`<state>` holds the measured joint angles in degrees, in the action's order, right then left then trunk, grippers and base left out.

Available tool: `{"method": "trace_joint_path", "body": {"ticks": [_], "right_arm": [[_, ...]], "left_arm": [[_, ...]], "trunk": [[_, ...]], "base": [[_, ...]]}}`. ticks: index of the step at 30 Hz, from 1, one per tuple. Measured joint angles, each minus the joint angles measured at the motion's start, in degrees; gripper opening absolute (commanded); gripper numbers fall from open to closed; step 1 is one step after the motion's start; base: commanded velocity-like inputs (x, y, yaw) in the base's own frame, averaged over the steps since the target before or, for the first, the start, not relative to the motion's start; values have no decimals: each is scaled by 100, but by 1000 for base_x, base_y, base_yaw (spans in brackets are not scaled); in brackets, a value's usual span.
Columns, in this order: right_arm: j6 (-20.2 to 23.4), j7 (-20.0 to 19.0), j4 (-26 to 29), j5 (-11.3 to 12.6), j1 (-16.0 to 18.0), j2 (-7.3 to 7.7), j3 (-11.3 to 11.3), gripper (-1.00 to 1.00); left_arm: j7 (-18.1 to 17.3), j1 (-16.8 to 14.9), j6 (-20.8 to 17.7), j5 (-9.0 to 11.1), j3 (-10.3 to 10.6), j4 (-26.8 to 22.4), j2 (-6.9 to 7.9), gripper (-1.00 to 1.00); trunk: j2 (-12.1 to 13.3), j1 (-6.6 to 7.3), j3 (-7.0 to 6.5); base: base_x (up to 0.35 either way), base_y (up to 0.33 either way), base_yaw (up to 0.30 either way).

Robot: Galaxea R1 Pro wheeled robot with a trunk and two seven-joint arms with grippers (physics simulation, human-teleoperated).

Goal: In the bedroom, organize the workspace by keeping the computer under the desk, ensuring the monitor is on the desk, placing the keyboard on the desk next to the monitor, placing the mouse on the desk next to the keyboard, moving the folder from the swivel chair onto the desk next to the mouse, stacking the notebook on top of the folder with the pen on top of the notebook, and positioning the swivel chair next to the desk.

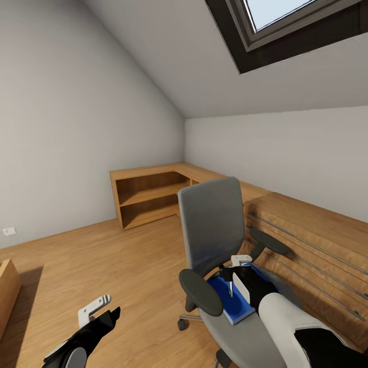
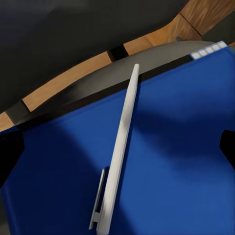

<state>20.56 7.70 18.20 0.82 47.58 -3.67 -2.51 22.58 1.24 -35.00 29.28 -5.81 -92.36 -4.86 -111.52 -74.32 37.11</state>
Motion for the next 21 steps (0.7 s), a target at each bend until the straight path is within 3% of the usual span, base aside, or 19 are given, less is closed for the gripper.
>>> {"method": "trace_joint_path", "body": {"ticks": [5, 21], "right_arm": [[-5, 2, -1, 3, -3, 5, -2, 100], [26, -2, -7, 7, -2, 6, -5, 100]], "left_arm": [[-3, 0, 0, 0, -2, 0, -9, 100], [2, 0, 8, -1, 5, 0, -12, 100]], "trunk": [[0, 0, 0], [-640, -351, 287]], "base": [[0, 0, 0], [0, 0, 0]]}}
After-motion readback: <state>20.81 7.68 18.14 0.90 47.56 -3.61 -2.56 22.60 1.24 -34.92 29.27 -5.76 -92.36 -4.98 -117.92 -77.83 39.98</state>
